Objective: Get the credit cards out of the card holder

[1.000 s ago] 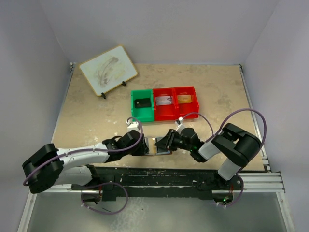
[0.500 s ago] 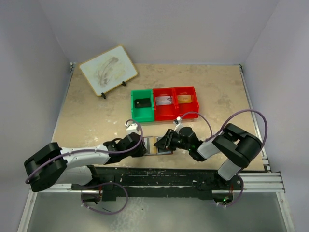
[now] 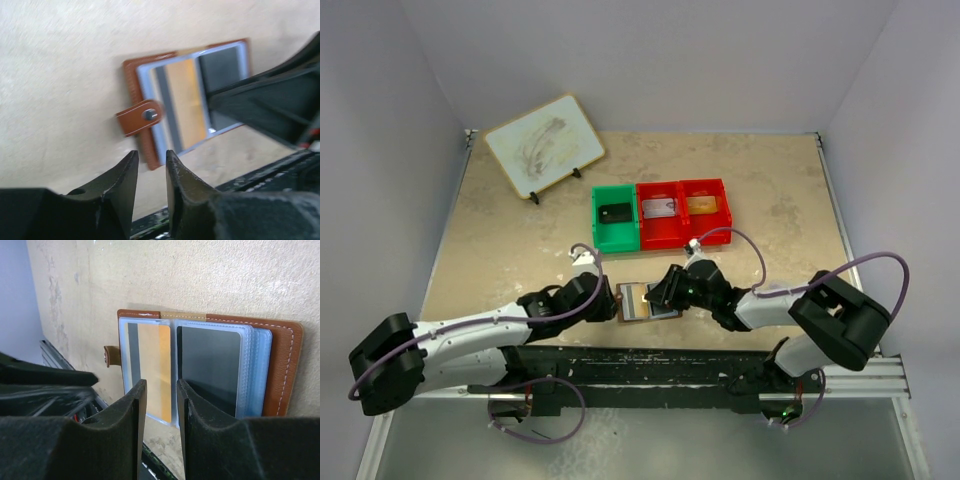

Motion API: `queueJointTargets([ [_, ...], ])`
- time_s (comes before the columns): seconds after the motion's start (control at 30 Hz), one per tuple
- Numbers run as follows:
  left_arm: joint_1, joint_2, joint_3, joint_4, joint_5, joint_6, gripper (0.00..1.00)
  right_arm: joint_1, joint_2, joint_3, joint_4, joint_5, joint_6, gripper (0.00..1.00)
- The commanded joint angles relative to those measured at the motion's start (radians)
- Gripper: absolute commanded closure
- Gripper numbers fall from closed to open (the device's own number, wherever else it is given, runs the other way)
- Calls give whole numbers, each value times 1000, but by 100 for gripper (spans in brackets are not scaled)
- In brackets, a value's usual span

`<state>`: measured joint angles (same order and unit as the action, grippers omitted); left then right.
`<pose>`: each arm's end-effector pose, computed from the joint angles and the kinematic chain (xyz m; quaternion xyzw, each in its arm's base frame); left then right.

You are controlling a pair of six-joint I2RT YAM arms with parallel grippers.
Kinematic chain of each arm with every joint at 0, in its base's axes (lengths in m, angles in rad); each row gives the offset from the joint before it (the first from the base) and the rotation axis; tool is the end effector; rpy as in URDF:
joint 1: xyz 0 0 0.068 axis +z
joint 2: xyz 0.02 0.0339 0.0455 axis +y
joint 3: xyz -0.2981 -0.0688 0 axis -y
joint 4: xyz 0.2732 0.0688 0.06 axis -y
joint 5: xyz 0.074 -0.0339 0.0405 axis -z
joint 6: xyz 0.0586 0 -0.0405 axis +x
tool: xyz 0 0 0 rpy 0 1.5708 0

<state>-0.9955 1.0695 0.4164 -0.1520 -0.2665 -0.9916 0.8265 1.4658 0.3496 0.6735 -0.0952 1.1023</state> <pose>0.1330 -0.1767 0.1625 -0.0478 0.9195 -0.2430 0.3053 0.1871 0.2114 0.1342 0.0908 0.8396 0.4617 0.2713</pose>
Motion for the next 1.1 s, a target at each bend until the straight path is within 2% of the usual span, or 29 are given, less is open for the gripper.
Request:
queueJointTargets([
  [0.0,-4,-53,124,21,2,44,71,6,-14,22,-46,44,-19,66],
  [0.1,-3,-17,157,59,37,58,69,8,-9,14,-17,37,-11,66],
  [0.23,-8,111,182,72,77,58,71,10,-16,5,-9,39,0,67],
  [0.37,-17,164,139,150,78,32,73,11,-31,-1,-23,49,2,67],
  [0.53,-17,198,101,153,41,29,74,12,-33,-1,-20,43,4,67],
  [0.67,-18,254,65,138,6,27,83,16,-25,2,-12,39,6,66],
  [0.83,-20,253,-24,212,9,17,89,31,-12,22,-38,47,1,66],
  [1.07,-21,235,-40,180,-14,13,91,66,0,84,-148,105,-13,67],
])
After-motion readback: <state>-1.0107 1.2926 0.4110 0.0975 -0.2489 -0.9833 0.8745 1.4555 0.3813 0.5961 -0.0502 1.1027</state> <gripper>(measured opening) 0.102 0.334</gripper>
